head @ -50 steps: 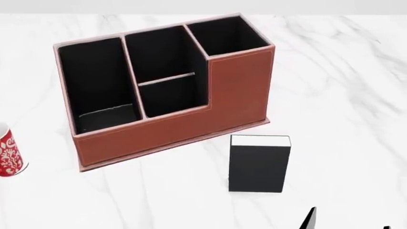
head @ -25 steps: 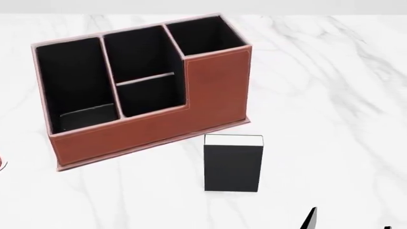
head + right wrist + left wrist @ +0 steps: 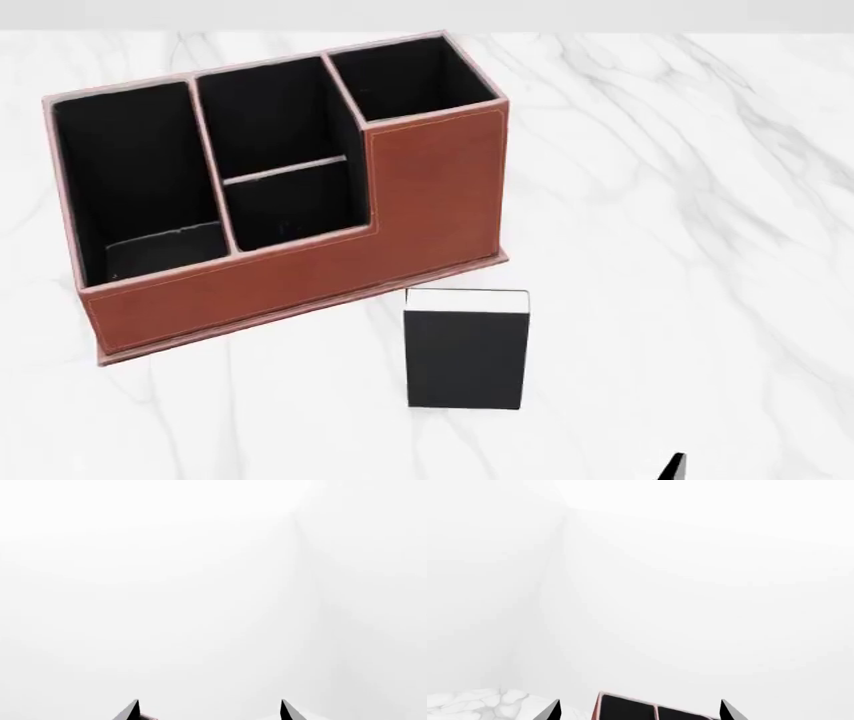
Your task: Pick up the book and place it in the back compartment of the caddy.
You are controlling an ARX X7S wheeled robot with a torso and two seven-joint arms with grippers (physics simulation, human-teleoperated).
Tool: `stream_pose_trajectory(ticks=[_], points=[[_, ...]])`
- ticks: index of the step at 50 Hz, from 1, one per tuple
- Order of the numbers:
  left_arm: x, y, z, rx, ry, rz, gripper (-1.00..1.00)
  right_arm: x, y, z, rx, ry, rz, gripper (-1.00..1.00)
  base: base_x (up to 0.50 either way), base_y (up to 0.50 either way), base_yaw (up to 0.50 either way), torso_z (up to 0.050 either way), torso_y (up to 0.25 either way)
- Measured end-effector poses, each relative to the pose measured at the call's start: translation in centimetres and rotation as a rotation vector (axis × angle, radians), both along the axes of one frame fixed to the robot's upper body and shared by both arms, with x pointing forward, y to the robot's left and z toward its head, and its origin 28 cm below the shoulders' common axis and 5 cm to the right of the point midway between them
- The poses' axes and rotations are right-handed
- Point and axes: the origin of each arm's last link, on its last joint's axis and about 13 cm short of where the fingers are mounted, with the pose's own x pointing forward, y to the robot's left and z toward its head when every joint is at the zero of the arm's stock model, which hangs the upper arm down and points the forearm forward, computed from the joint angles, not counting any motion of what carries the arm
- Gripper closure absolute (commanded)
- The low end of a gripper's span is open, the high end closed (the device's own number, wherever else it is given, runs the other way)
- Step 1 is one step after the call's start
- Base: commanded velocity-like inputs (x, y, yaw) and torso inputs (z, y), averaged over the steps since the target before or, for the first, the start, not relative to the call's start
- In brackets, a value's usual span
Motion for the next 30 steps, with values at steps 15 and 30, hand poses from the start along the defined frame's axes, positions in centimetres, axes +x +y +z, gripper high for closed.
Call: stream_pose_trajectory(ticks=[15,30], points=[[0.0,-0.03,0.03,-0.002,0.0,-0.002,-1.0,-0.34,0.07,0.08,-0.008,-0.043,0.001,-1.0,0.17,0.0,0.0,0.0,0.0],[0.03,-0.07,-0.01,-0.003,-0.001,-0.003,-1.0,-0.33,0.08,0.06,-0.008,-0.048,0.002,-1.0,0.17,0.0,0.0,0.0,0.0]])
